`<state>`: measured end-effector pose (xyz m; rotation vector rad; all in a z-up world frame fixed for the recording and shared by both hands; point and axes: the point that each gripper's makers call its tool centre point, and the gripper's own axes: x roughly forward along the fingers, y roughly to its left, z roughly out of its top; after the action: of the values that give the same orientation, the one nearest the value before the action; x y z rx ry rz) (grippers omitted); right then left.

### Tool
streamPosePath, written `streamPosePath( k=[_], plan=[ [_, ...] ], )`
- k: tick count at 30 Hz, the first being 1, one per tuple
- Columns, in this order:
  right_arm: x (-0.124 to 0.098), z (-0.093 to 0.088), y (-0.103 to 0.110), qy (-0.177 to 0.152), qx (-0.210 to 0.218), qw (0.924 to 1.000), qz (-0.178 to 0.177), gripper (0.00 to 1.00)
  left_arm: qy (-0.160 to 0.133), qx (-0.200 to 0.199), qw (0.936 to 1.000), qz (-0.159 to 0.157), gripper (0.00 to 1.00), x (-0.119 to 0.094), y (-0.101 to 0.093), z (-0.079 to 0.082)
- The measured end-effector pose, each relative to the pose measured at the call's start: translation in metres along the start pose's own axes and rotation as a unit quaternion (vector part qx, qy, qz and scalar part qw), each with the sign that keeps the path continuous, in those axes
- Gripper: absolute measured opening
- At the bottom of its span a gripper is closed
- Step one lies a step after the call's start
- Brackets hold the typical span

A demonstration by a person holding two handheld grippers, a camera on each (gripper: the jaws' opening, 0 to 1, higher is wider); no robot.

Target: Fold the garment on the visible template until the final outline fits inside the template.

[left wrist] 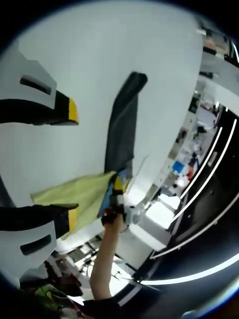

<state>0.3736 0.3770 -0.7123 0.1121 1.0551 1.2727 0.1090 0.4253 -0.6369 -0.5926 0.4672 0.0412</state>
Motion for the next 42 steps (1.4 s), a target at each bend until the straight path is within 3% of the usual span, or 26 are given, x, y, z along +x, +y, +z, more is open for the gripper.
streamPosePath(
  k=[3, 8, 12, 14, 17, 21, 29, 36, 42],
  plan=[
    [-0.003, -0.001, 0.002, 0.001, -0.015, 0.9999, 0.000, 0.04, 0.000, -0.001, 1.0000, 0.002, 0.60, -0.002, 0.001, 0.000],
    [-0.013, 0.005, 0.007, -0.012, -0.053, 0.9985, 0.007, 0.15, -0.002, -0.001, 1.0000, 0.004, 0.60, -0.003, 0.002, 0.001],
    [-0.024, 0.012, 0.006, -0.028, -0.091, 0.9954, 0.004, 0.31, -0.006, -0.003, 1.0000, 0.003, 0.60, -0.003, 0.003, 0.005],
    [-0.031, 0.013, 0.003, -0.030, -0.105, 0.9940, 0.000, 0.32, -0.005, 0.000, 1.0000, 0.003, 0.60, -0.002, 0.004, 0.006],
    [-0.040, 0.012, -0.004, -0.031, -0.108, 0.9936, -0.007, 0.41, -0.005, 0.002, 1.0000, 0.002, 0.60, 0.000, 0.005, 0.008],
    [-0.056, 0.011, -0.013, -0.035, -0.117, 0.9925, -0.014, 0.42, -0.007, -0.005, 1.0000, 0.001, 0.59, 0.004, 0.011, 0.011],
    [-0.096, 0.006, -0.031, -0.045, -0.132, 0.9896, -0.031, 0.57, -0.021, -0.029, 0.9993, 0.008, 0.58, 0.006, 0.031, 0.025],
    [-0.129, 0.001, -0.041, -0.059, -0.137, 0.9878, -0.044, 0.66, -0.024, -0.014, 0.9995, 0.016, 0.58, 0.011, 0.042, 0.041],
    [-0.148, -0.006, -0.048, -0.063, -0.137, 0.9868, -0.057, 0.75, -0.021, -0.007, 0.9997, 0.013, 0.58, 0.017, 0.043, 0.044]
  ],
)
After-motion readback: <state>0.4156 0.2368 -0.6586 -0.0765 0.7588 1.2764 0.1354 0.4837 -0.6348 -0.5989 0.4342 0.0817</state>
